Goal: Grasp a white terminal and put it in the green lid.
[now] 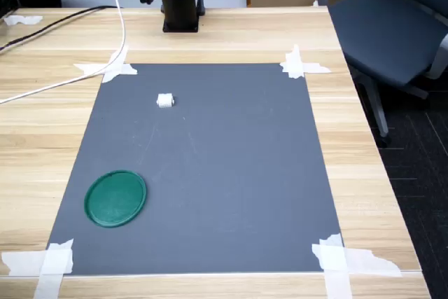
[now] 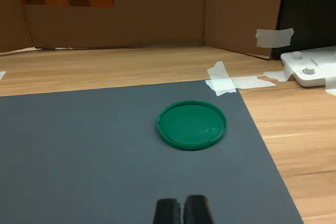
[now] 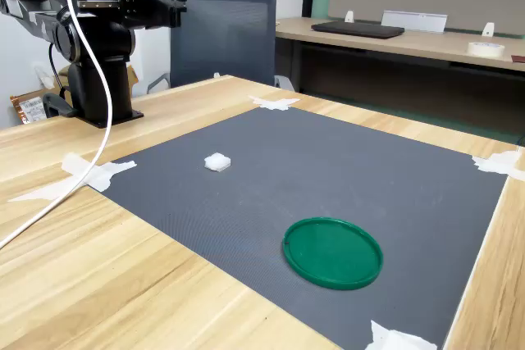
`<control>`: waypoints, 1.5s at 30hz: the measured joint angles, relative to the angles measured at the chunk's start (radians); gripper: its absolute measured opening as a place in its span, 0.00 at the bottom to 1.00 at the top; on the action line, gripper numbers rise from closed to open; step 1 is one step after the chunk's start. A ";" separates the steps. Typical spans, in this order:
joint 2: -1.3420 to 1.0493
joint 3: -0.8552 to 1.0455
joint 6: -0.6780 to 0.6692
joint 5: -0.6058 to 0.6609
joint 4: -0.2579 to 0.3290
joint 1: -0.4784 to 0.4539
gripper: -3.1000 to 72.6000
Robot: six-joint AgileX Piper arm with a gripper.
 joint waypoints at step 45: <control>0.257 -0.130 -0.017 0.366 -0.085 0.000 0.00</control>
